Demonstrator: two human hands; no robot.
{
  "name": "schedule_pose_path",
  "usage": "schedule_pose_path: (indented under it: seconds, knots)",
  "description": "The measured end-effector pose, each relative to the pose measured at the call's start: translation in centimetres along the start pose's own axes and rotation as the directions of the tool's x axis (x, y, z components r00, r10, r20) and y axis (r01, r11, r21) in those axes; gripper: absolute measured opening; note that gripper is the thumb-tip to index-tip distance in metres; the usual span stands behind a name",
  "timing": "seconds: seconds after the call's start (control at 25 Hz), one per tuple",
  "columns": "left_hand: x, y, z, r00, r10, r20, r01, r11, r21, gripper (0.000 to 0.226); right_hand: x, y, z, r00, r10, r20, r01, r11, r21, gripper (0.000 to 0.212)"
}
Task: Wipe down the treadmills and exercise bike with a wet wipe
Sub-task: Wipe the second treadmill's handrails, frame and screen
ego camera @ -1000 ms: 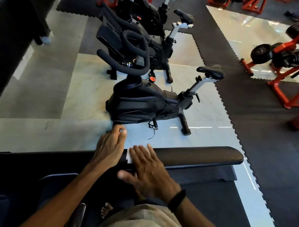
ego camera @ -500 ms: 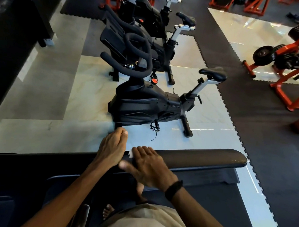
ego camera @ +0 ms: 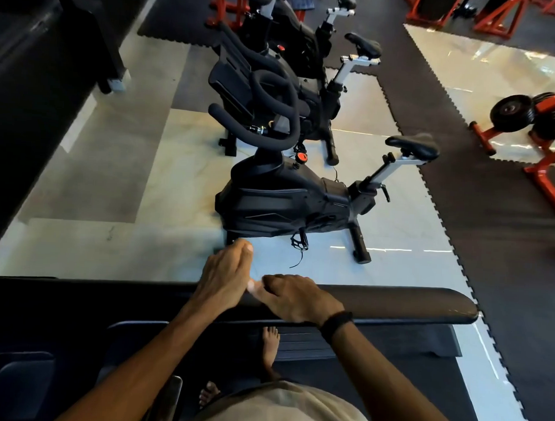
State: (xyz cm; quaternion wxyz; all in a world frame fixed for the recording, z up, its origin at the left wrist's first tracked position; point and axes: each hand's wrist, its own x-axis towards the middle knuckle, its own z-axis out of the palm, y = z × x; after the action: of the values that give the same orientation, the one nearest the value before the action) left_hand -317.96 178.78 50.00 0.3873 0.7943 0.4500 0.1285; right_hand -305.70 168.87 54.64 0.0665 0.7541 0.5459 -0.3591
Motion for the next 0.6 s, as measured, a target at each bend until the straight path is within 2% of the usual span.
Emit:
schedule_pose_path:
  seconds: [0.08,0.16,0.24,0.32,0.4,0.52,0.6]
  knots:
    - [0.1,-0.2,-0.7,0.993,-0.107,-0.050,0.100,0.987,-0.130,0.043,-0.4,-0.9,1.0,0.994,-0.105,0.024,0.106,0.990,-0.092,0.086]
    - [-0.1,-0.1,-0.9,0.992,-0.101,-0.073,0.091,0.989,-0.120,0.047,-3.3,0.0,1.9,0.982,-0.187,0.004,0.184,0.962,-0.203,0.107]
    - [-0.1,-0.1,-0.5,0.996,-0.070,-0.056,0.067,0.996,-0.059,0.042,-5.2,2.6,1.9,0.990,-0.132,-0.055,0.117,0.966,-0.229,0.114]
    - [0.2,-0.2,0.1,0.998,-0.061,-0.034,0.060,0.998,-0.023,0.034,-4.6,4.5,0.8,0.996,0.047,-0.072,-0.057,0.986,-0.154,0.104]
    - [0.5,-0.1,0.6,0.999,-0.038,0.007,0.037,0.999,0.029,0.027,-2.1,4.8,-0.6,0.984,0.177,0.021,-0.176,0.984,-0.031,0.088]
    - [0.3,0.3,0.9,0.998,0.010,0.068,-0.017,0.994,0.103,0.025,1.6,2.8,-1.3,0.984,0.139,0.111,-0.146,0.987,0.062,0.098]
    - [-0.2,0.5,0.5,0.997,0.069,0.023,-0.071,0.986,0.149,0.031,1.4,1.5,-0.5,0.996,0.014,0.083,-0.020,0.997,0.078,0.087]
